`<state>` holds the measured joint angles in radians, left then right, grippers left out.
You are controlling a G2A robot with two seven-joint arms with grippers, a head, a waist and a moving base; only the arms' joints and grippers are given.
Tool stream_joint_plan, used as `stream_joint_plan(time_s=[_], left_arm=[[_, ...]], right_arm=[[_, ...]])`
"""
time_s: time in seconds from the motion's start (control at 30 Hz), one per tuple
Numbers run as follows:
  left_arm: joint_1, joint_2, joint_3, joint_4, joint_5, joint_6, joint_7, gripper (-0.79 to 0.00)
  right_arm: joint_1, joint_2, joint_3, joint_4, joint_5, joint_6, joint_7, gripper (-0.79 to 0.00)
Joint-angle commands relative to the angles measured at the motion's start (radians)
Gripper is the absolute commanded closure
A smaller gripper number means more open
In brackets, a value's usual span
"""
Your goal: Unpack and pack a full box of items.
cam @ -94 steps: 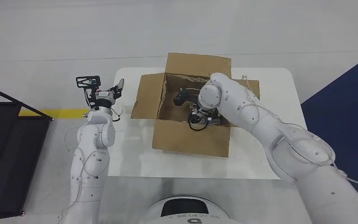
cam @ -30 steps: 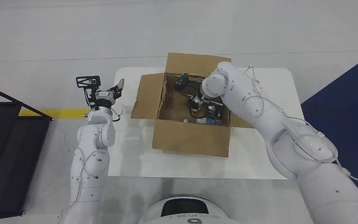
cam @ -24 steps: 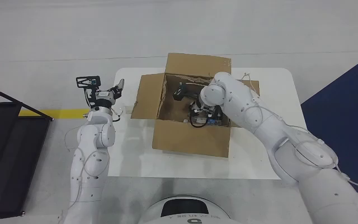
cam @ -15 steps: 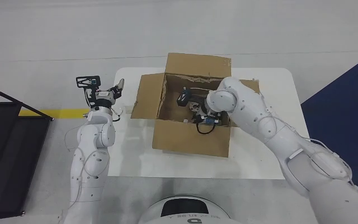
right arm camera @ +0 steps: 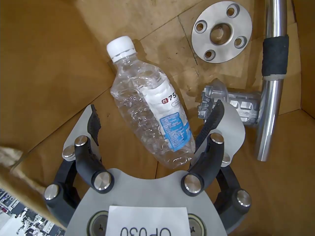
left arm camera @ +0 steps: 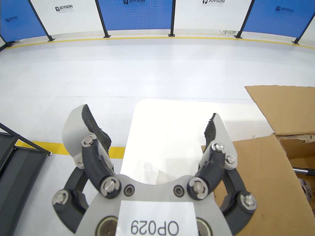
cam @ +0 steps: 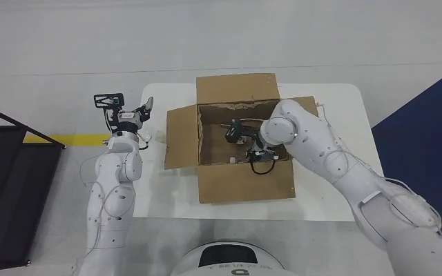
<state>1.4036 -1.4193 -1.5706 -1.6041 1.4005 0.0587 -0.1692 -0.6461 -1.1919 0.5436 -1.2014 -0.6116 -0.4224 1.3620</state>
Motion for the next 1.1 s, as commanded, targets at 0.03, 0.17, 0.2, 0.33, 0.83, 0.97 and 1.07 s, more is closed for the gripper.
stream_joint_plan(time_s=[0.03, 0.17, 0.2, 0.33, 0.83, 0.97, 1.07], left_arm=[[0.0, 0.0, 0.0, 0.0, 0.0, 0.0, 0.0, -0.785], [0.0, 0.0, 0.0, 0.0, 0.0, 0.0, 0.0, -0.785], [0.0, 0.0, 0.0, 0.0, 0.0, 0.0, 0.0, -0.785], [0.0, 0.0, 0.0, 0.0, 0.0, 0.0, 0.0, -0.785], [0.0, 0.0, 0.0, 0.0, 0.0, 0.0, 0.0, -0.785], [0.0, 0.0, 0.0, 0.0, 0.0, 0.0, 0.0, -0.785], [0.0, 0.0, 0.0, 0.0, 0.0, 0.0, 0.0, -0.785]], right_arm=[[0.022, -0.025, -0.042, 0.047, -0.025, 0.036, 0.004, -0.785], [0.054, -0.063, -0.088, 0.123, -0.012, 0.047, 0.029, -0.551], [0.062, -0.073, -0.096, 0.143, -0.008, 0.049, 0.031, -0.573], [0.091, -0.111, -0.13, 0.221, 0.01, 0.06, 0.044, -0.563], [0.15, -0.214, -0.184, 0.413, 0.02, 0.02, -0.051, 0.0], [0.126, -0.178, -0.149, 0.371, -0.022, -0.006, -0.14, 0.0], [0.087, -0.132, -0.11, 0.301, -0.071, -0.014, -0.201, 0.0]])
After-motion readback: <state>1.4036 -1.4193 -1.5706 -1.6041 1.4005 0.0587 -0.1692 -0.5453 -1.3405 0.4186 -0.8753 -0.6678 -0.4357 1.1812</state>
